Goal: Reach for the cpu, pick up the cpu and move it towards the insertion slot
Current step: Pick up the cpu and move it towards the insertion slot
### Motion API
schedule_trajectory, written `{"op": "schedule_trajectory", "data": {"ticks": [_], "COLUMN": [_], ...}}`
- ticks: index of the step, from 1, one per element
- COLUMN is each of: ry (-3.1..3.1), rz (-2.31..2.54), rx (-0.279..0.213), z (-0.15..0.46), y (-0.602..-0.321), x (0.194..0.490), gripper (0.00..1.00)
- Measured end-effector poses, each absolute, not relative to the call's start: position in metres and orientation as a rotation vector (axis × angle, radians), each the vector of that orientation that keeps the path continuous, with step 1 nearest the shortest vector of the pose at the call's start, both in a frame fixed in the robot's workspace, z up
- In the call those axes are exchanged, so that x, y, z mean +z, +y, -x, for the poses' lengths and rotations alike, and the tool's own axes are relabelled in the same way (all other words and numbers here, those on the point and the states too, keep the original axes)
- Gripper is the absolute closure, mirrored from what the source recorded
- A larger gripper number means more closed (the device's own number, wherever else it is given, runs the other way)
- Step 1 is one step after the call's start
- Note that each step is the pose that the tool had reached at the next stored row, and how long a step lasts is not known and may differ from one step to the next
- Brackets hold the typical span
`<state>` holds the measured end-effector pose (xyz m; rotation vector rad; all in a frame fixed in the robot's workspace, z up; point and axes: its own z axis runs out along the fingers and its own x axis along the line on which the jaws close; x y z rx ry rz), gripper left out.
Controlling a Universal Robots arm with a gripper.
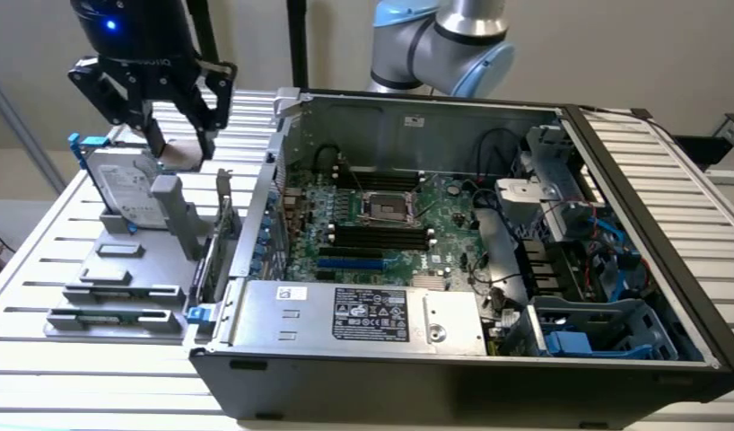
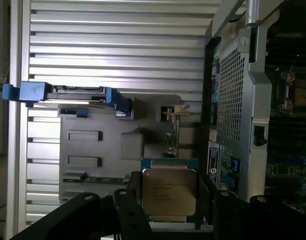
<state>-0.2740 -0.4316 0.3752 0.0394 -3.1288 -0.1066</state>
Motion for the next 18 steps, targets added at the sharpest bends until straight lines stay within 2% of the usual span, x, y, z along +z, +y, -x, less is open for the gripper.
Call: {"op": "schedule_trajectory", "data": {"ticks": [18], "ry": [-3.128], "rz": [-0.04], "rx": [-0.139], "z": [0.192], "y": [-0.432], "x": [0.38], "gripper": [0.45]}}
